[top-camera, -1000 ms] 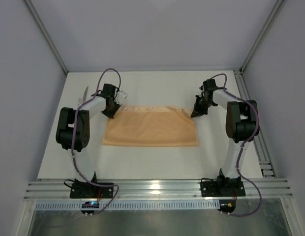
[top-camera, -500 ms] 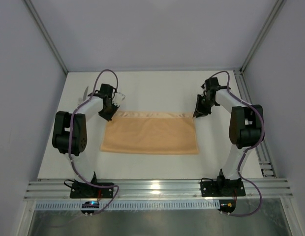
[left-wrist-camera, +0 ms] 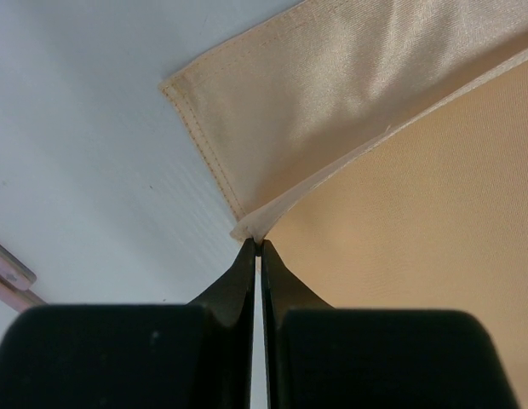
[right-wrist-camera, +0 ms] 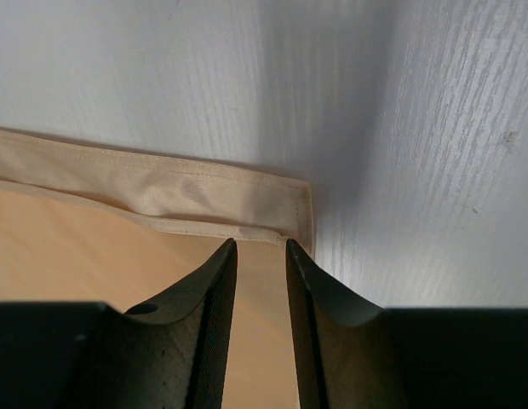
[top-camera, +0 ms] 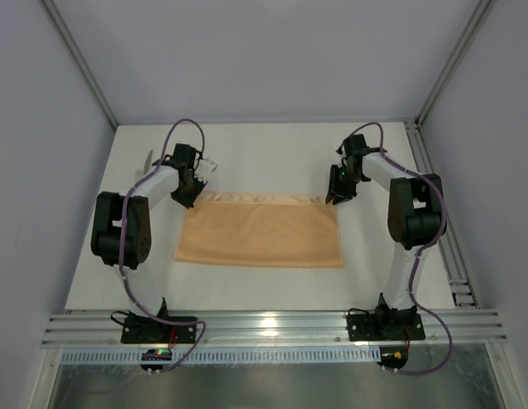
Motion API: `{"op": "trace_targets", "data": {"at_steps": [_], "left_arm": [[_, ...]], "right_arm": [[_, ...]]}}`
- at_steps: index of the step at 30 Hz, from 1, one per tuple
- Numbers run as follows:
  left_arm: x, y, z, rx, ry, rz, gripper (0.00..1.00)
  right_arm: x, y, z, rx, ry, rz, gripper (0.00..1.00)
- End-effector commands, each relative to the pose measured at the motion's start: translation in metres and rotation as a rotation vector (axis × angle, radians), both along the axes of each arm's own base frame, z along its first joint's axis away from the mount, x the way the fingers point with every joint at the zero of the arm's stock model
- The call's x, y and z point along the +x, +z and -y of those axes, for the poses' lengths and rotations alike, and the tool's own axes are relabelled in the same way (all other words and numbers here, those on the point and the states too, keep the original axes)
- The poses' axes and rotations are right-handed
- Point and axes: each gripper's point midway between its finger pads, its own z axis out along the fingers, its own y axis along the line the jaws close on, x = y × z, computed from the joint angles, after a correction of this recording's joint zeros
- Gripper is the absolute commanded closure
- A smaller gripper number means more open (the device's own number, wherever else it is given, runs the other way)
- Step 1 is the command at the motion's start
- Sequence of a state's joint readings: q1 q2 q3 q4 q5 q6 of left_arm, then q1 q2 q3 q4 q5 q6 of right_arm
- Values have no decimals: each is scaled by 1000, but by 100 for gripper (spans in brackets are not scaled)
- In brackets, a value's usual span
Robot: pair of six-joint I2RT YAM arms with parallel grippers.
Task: Fold the napkin into a case and place the utensils inside
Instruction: Fold and flatten the napkin at the center of the board.
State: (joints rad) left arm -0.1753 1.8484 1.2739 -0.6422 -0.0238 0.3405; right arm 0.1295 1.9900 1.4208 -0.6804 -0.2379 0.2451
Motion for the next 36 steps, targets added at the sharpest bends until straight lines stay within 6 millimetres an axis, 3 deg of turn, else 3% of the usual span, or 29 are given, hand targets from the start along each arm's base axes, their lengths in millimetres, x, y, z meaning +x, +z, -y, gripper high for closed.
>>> {"op": "trace_targets", "data": {"at_steps": [1, 12, 16, 21, 25, 28, 31, 36], "left_arm": [[8, 5, 2, -19, 1, 19, 100], [9, 6, 3, -20, 2, 23, 100], [9, 5, 3, -23, 4, 23, 100], [10, 7, 2, -19, 5, 27, 100], [10, 9, 1, -16, 7, 30, 100], [9, 10, 1, -16, 9, 27, 100], [9, 10, 0, -15, 11, 29, 100], [10, 10, 0, -14, 10, 32, 100]], "right_arm": [[12, 4, 0, -13, 16, 35, 66], [1, -2, 11, -75, 20, 6, 66], [-4, -2, 4, -34, 38, 4, 66], [-4, 3, 1, -11, 21, 30, 83], [-2, 7, 3, -22, 13, 43, 91], [-1, 11, 3, -27, 12, 47, 90], [-3, 16, 2, -20, 22, 49, 80], [-8, 25, -4, 4, 41, 78, 75]]}}
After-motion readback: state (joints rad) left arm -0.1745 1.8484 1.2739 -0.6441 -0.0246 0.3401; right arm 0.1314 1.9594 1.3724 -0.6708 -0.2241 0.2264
